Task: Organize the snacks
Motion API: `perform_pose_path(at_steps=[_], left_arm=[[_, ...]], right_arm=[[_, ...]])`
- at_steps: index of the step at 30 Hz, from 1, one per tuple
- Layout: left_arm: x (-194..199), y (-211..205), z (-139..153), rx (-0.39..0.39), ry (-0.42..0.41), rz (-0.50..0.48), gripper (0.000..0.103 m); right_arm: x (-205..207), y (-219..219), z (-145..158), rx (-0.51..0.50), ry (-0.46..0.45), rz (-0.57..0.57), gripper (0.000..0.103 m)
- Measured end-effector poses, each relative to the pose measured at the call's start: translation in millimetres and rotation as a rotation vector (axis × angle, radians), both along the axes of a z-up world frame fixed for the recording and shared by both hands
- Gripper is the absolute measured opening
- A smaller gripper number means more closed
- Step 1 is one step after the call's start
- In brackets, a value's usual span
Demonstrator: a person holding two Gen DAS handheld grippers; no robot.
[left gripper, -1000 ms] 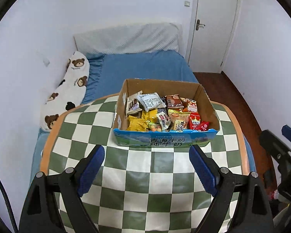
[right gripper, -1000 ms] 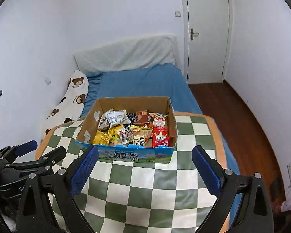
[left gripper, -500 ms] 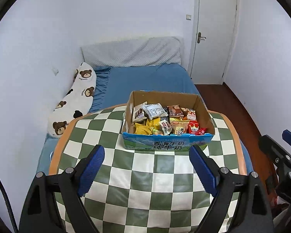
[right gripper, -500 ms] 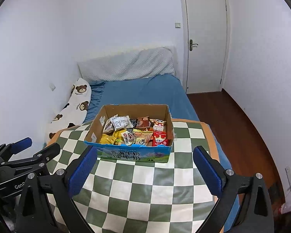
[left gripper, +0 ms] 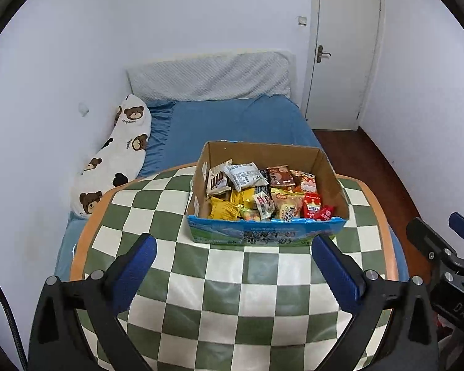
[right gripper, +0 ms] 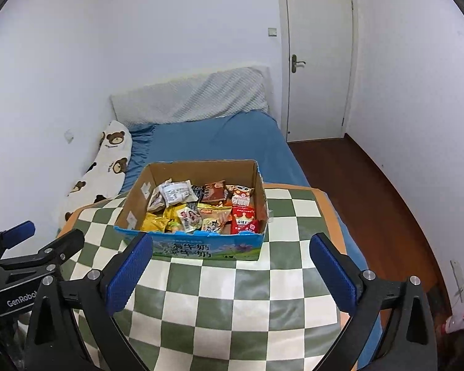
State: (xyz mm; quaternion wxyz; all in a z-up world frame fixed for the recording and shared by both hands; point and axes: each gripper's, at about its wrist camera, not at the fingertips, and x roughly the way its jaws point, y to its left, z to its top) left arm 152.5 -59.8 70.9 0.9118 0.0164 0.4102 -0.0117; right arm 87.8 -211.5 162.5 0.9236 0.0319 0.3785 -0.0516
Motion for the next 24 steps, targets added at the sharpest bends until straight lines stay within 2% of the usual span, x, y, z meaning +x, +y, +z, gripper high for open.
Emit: perform_pose_path(at_steps=[13, 24], left_arm=[[49.0, -2.9, -28.0, 0.021, 0.056, 0.022, 0.103], [63.5, -1.5, -40.2, 0.013, 0.093, 0.017, 0.103]], right_arm=[[53.4, -13.4, -28.3, -0.023, 0.054, -0.045, 0.103], [73.0, -17.0, -40.8, -0.033, 0.086, -0.046, 0.103]])
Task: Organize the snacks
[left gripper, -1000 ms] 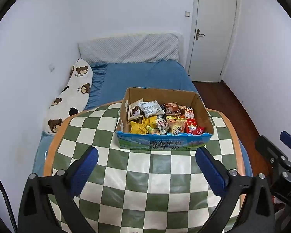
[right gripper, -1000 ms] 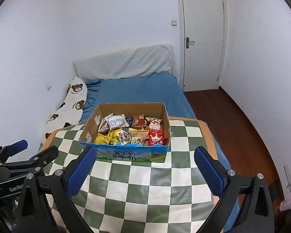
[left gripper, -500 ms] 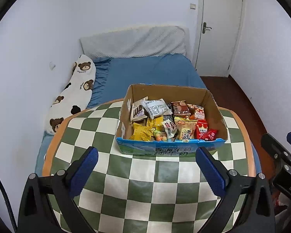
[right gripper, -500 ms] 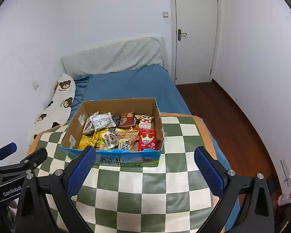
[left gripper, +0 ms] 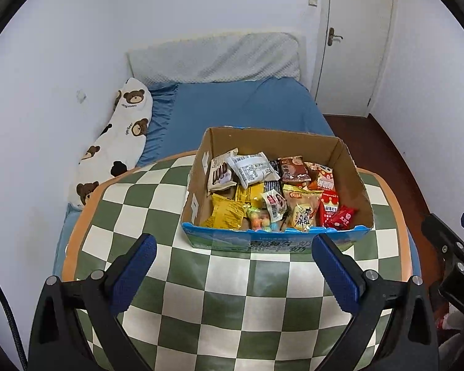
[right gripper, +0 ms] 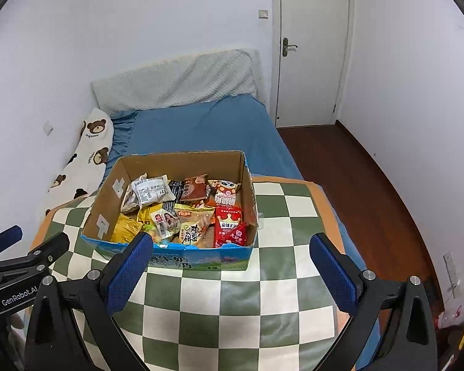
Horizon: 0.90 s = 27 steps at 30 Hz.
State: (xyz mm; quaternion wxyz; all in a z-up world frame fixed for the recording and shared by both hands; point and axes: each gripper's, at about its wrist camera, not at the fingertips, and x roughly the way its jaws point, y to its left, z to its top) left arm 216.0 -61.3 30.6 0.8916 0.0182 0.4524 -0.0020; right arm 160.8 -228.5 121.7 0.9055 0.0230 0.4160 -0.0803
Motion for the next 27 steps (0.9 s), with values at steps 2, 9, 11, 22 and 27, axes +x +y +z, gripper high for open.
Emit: perform_pose_path(at_steps=[2, 9, 11, 22, 27], left_arm=[[0.5, -0.2, -2.0, 0.002, 0.005, -0.001, 0.103], [1.5, -0.6, -5.2, 0.000, 0.008, -0.005, 0.103], [1.8, -0.2, -4.9, -0.002, 0.008, -0.005, 0.103], [1.7, -1.9, -1.1, -0.002, 0.000, -0.015, 0.103], [0.7, -2.3, 2.1, -0.003, -0.005, -0.017, 0.103]], right_arm=[[1.2, 0.5, -0.7, 0.002, 0.005, 0.003, 0.103], [5.0, 5.0, -1.6, -0.013, 0.010, 0.018, 0.103], [6.1, 5.9, -1.7, -0.018, 0.011, 0.022, 0.103], [7.3, 6.5, 1.0, -0.019, 0.007, 0.022, 0.103], [7.9, 6.8, 1.2, -0.020, 0.008, 0.022, 0.103]])
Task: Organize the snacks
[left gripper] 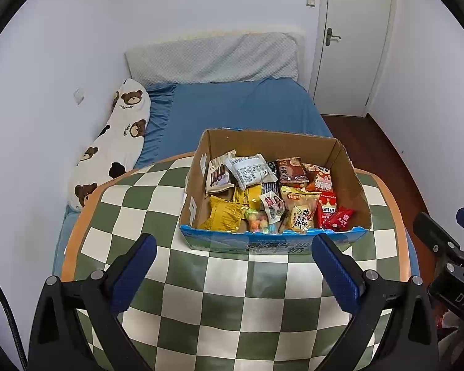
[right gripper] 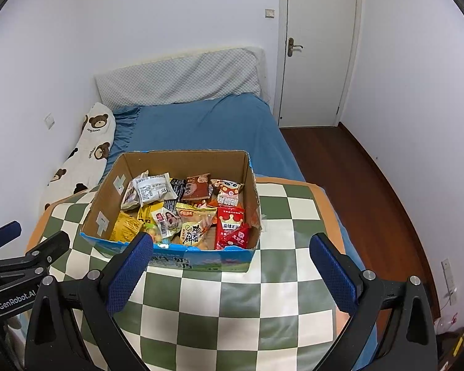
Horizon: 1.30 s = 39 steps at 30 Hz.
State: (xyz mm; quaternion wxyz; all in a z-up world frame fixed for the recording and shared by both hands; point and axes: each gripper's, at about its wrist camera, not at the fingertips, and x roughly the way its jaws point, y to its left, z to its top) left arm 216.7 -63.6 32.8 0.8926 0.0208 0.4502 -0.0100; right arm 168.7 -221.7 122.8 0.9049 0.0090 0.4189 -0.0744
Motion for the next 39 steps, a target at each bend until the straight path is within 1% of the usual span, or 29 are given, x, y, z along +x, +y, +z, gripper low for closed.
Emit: perform_pose_path(at_steps=[22, 39], left_arm=[[-1.1, -1.9, 7.5, 0.006, -0.011, -0.008, 0.103], [-2.0, -2.6, 7.5, 0.006, -0.011, -0.007, 0.103]], right_arm=[[-5.5, -2.0, 2.7, 0.004, -0.004, -0.015, 0.103], [-8.8, -3.3, 4.1, 0.007, -0.006, -0.019, 0.103]])
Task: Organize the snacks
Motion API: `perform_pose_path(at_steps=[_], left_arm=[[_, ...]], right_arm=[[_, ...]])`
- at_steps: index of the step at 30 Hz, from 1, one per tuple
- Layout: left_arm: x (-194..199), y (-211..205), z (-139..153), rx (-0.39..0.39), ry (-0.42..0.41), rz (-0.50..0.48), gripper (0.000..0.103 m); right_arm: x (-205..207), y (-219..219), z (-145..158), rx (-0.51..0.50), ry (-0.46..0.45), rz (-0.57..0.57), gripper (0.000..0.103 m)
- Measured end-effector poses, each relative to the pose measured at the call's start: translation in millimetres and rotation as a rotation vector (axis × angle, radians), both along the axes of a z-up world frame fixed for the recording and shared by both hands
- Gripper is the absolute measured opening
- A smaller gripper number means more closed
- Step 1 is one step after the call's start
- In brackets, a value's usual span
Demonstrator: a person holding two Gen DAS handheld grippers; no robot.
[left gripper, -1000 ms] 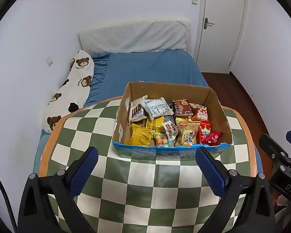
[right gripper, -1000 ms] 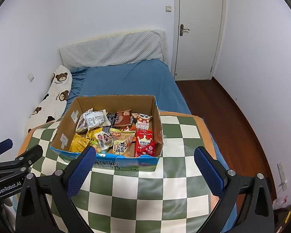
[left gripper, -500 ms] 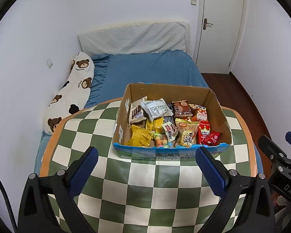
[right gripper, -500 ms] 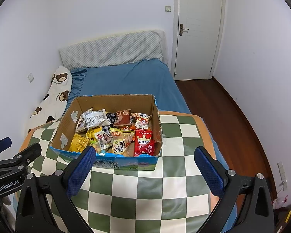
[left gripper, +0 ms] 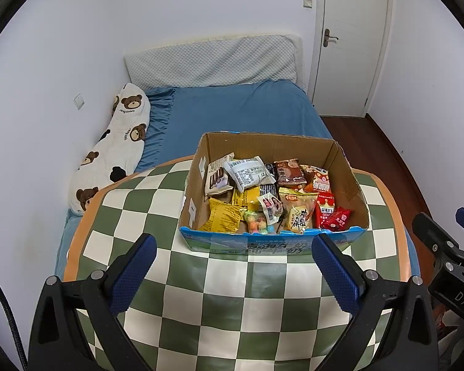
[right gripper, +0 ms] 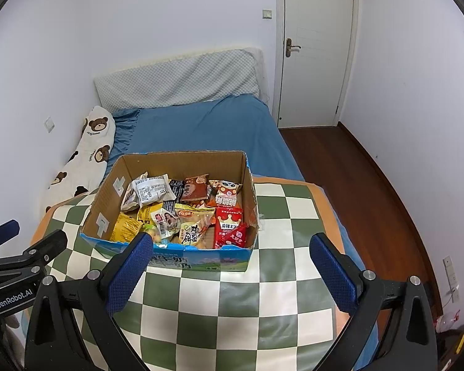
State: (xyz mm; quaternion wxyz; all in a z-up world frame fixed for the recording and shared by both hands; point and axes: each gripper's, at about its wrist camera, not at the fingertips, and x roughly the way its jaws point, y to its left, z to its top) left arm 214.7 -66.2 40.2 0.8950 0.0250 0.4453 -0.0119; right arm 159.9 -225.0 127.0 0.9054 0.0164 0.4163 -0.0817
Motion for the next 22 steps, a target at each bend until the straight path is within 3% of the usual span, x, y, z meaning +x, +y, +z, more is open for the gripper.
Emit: perform_pose_path(at_steps=[22], left_arm=[[-3.4, 0.1, 2.7, -0.004, -0.002, -0.015, 0.103]], right_arm=[[-2.7, -1.3, 4.1, -0.001, -0.007, -0.007, 0.103]])
